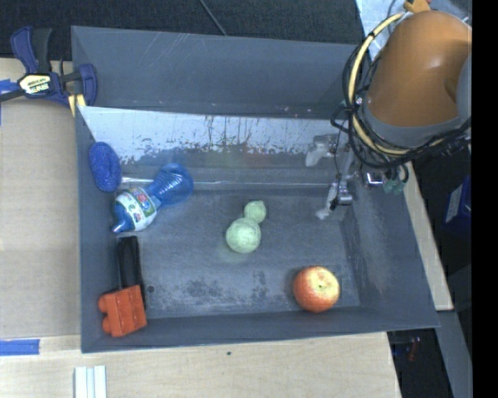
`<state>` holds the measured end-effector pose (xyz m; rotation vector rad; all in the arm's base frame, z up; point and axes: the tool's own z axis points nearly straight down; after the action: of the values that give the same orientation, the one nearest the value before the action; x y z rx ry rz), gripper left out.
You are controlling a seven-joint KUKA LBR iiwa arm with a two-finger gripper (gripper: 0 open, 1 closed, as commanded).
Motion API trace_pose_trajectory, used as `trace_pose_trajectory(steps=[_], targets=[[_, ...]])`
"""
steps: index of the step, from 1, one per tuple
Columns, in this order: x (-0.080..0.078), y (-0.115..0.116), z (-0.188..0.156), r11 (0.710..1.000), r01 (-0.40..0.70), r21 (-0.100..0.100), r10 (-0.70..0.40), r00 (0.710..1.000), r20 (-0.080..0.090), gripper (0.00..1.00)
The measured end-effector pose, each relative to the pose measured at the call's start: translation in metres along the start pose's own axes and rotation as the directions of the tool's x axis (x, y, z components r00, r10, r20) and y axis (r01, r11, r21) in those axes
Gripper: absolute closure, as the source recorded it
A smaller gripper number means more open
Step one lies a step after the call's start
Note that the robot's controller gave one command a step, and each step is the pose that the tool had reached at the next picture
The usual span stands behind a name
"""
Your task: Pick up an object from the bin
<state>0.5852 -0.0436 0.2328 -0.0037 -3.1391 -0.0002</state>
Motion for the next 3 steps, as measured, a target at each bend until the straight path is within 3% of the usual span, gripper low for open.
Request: trace_pose_trajectory(steps=[1,2,3], targets=[[-0.001,0.0,-0.003,1.0,0.002,0.001,-0.002,1.0,0.007,0.0],[-0.004,0.034,0.063,0.988,0.155,0.002,-0.155,0.988,0.01,0.0],[-0.005,0.08,0.073,0.81,0.586,0.011,-0.586,0.81,0.013,0.0]])
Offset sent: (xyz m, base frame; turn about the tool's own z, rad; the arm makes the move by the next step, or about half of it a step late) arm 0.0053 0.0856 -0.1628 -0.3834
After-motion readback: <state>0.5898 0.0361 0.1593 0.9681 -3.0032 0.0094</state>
